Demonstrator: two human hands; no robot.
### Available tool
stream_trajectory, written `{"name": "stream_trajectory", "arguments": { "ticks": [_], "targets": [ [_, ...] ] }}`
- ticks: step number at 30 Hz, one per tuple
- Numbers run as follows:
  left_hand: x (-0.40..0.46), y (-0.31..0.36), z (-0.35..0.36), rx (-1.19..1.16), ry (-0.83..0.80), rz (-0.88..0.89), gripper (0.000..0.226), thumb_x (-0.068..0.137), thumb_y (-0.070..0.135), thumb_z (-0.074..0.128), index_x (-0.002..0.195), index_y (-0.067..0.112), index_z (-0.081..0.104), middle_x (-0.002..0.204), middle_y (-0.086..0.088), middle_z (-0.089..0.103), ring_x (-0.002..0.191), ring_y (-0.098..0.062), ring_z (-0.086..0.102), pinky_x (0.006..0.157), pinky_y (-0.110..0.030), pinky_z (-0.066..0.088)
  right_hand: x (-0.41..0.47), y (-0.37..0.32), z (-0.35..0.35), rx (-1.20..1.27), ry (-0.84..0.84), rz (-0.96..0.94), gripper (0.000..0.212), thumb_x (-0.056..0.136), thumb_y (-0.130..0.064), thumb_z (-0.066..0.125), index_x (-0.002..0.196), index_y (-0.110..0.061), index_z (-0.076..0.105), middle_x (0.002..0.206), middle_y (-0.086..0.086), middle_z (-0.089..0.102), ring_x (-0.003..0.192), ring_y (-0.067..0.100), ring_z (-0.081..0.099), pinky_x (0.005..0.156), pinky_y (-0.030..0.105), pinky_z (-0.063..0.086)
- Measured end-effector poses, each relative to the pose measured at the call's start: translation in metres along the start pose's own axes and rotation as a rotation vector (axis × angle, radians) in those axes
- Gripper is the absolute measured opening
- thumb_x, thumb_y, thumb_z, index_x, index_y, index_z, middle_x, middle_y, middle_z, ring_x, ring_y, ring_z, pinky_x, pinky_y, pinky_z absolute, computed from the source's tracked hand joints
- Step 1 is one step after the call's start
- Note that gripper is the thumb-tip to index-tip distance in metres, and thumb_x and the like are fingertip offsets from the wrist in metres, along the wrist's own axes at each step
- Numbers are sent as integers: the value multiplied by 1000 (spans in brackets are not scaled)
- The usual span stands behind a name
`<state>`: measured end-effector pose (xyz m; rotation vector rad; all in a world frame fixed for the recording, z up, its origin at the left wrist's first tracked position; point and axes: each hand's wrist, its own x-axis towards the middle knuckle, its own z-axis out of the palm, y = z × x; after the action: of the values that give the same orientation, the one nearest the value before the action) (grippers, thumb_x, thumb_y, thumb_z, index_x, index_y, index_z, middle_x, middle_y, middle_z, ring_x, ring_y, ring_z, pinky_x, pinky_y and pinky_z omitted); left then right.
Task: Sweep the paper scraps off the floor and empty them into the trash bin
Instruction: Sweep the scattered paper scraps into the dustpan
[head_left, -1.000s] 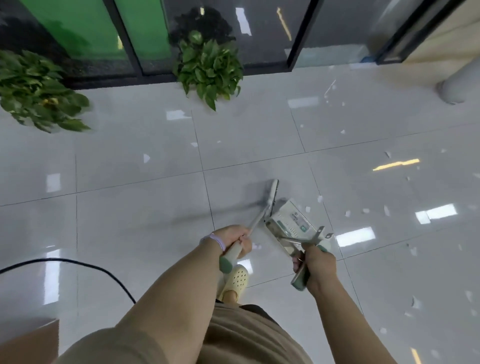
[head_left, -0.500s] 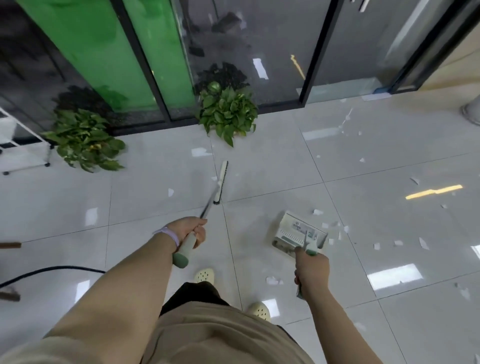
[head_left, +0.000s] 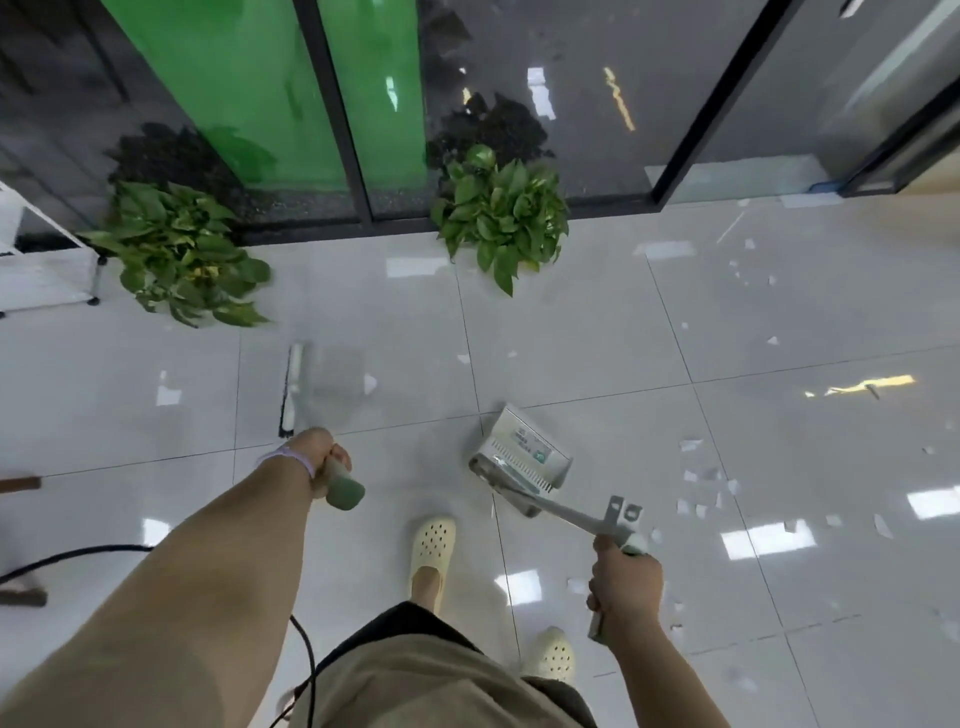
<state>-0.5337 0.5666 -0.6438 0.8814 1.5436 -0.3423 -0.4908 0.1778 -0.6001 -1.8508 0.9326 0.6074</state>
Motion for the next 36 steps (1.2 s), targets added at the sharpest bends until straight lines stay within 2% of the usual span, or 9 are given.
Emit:
{"name": "stream_trajectory", "arguments": {
  "ticks": [2, 6, 10, 13, 16, 19, 24, 27, 36],
  "targets": [
    [5, 14, 11, 95, 10, -18, 30, 98, 7, 29, 72, 10, 43, 54, -7, 47, 49, -17, 42, 40, -19, 37, -9, -1, 6, 52, 35, 53, 19, 93, -13, 57, 76, -5, 54, 58, 9, 40, 46, 19, 34, 46, 29, 32],
    [15, 31, 58, 204, -79, -98, 29, 97, 5, 28, 72, 15, 38, 44, 0, 40, 36, -14, 40, 36, -13, 37, -19, 12, 6, 134, 82, 112, 15, 94, -9, 55, 80, -6, 55, 60, 8, 38, 49, 18, 31, 46, 28, 29],
    [-5, 2, 133, 440, -230, -84, 29, 98, 10, 36, 70, 12, 44, 74, 2, 52, 54, -18, 44, 71, -31, 52, -25, 33, 8, 81, 119, 116, 12, 89, -8, 55, 79, -2, 56, 60, 11, 40, 47, 18, 34, 45, 28, 31],
    [-25, -26, 176, 593, -310, -78, 30, 97, 7, 36, 68, 10, 43, 69, -5, 46, 59, -20, 45, 57, -31, 40, -31, 44, 9, 36, 139, 110, 21, 79, -16, 56, 75, 5, 55, 58, 11, 40, 49, 20, 36, 49, 32, 33],
    [-33, -34, 207, 763, -399, -56, 32, 95, 6, 36, 64, 8, 43, 66, -9, 46, 58, -21, 43, 58, -28, 34, -36, 52, 7, -21, 205, 83, 24, 67, -25, 51, 66, -1, 51, 54, 7, 42, 53, 22, 37, 52, 35, 34],
    [-34, -32, 234, 838, -413, -108, 27, 94, 9, 32, 67, 16, 35, 53, -2, 35, 40, -15, 32, 50, -19, 24, -39, 57, 0, -11, 274, 81, 20, 66, -26, 50, 61, -8, 45, 53, 6, 39, 53, 22, 36, 52, 35, 34],
    [-26, -36, 256, 837, -598, -277, 53, 108, 31, 38, 58, 16, 32, 36, 2, 29, 23, -11, 26, 32, -8, 18, -35, 62, -9, 46, 355, 99, 18, 68, -26, 50, 61, -10, 44, 53, 8, 41, 52, 22, 38, 50, 36, 35],
    [-25, -32, 254, 884, -596, -316, 47, 105, 42, 46, 67, 15, 36, 39, 3, 33, 25, -10, 28, 31, -9, 20, -30, 58, -10, 85, 388, 98, 17, 66, -26, 49, 61, -11, 43, 54, 9, 39, 52, 22, 36, 51, 36, 33],
    [-17, 10, 227, 672, -512, -225, 32, 105, 33, 42, 80, 16, 34, 44, 2, 33, 25, -9, 30, 26, -13, 24, -14, 29, -10, 107, 377, 54, 22, 79, -18, 52, 62, -9, 41, 55, 8, 39, 53, 24, 41, 52, 34, 35]
  ]
}}
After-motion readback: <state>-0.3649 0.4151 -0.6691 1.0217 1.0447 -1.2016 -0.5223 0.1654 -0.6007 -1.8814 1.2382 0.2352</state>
